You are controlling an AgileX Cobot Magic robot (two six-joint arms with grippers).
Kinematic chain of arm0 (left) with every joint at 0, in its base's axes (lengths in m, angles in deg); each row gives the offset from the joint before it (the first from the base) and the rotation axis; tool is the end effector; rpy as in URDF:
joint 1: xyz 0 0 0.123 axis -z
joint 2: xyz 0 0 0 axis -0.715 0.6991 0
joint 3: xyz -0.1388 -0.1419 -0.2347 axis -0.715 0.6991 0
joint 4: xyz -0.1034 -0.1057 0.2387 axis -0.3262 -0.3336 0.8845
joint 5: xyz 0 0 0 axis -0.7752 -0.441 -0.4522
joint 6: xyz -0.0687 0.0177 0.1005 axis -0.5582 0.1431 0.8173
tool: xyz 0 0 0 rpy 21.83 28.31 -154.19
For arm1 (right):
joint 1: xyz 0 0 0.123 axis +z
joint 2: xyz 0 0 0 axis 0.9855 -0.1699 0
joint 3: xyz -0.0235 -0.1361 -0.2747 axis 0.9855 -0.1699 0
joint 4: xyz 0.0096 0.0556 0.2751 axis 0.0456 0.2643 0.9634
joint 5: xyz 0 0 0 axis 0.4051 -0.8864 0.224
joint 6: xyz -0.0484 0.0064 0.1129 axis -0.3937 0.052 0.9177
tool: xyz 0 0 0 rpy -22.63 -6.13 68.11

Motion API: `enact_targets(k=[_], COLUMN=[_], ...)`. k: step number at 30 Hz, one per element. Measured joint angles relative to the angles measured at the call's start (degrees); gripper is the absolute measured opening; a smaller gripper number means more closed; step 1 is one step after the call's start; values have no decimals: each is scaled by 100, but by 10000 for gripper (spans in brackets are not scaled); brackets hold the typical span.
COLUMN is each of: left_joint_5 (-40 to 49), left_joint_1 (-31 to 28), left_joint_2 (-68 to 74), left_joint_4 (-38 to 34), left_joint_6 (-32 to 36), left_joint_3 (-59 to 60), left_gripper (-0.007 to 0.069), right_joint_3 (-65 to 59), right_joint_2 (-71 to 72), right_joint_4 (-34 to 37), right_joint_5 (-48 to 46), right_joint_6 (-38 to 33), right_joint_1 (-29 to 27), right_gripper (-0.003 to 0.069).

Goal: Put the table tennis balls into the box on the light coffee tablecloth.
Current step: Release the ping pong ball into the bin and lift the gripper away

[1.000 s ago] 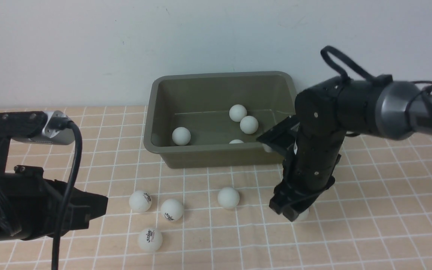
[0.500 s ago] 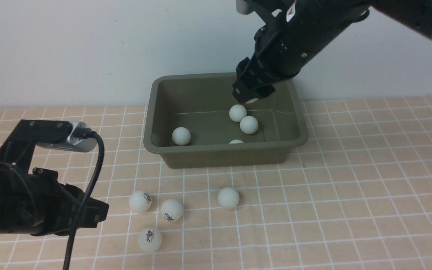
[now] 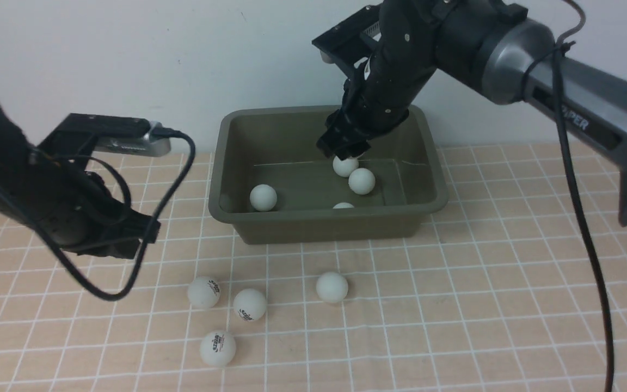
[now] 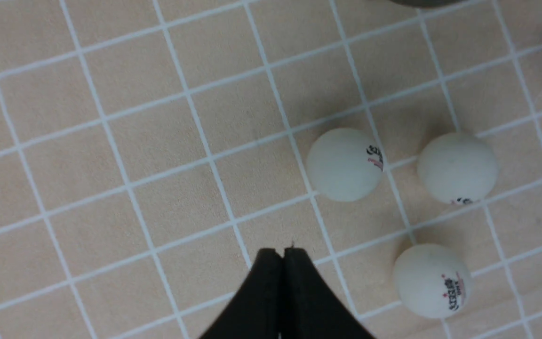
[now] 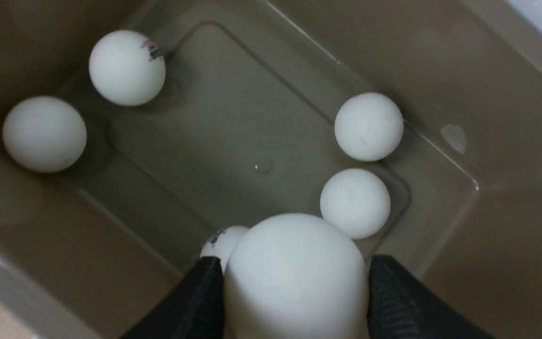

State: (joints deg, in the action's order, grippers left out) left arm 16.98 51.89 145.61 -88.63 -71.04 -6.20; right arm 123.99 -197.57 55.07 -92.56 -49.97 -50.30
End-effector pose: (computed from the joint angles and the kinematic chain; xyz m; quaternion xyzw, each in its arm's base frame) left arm 0.3383 -0.0574 0.2306 0.1246 0.9718 -0.0810 0.1831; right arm 0.4779 0.2715 0.2569 -0.3341 0.9138 0.0269 0.2294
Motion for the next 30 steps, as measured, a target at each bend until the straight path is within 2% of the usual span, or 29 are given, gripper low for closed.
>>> enact_targets(k=[3,5,7,9,13,19,22,25,26,27,30], left_joint_5=[173,231,231,164,26,-82,-159,-207,-207,-207,-207], left_joint_1=[585,981,1191,1270,1296,1296,1303,1303,1303,1303,1303], left_joint_2=[317,474,521,525,525,525,525,525,525,525,525], left_joint_4=[1061,1837,2470,2806,2637,1844,1521,1467,1467,1449,1442], left_joint_6=[-647,-1307,-1866,-2221,-2361,-1915,-1666,-1606,-1607,-1605,-1605], left_joint_3=[-213,-301,-374,-407,-426,-426,-426,-426,-426,-426,-426], left_gripper=[-69,-69,-69,-69,-66,-20,51,137,137,199,261], right_joint_3=[51,51,51,53,53,64,64,64,64,64,64], right_joint_2=[-50,-91,-139,-185,-214,-337,-515,-640,-640,-693,-744], right_joint_4=[25,114,212,376,878,1113,1098,1079,1079,1065,1052], right_joint_5=[10,36,89,175,247,290,348,403,402,422,428], right_joint_6=[18,23,30,45,-33,-156,-175,-175,-175,-175,-181], right_joint_1=[-73,-175,-291,-399,-585,-683,-683,-683,-683,-683,-683], right_gripper=[358,358,358,358,358,358,358,359,359,364,370])
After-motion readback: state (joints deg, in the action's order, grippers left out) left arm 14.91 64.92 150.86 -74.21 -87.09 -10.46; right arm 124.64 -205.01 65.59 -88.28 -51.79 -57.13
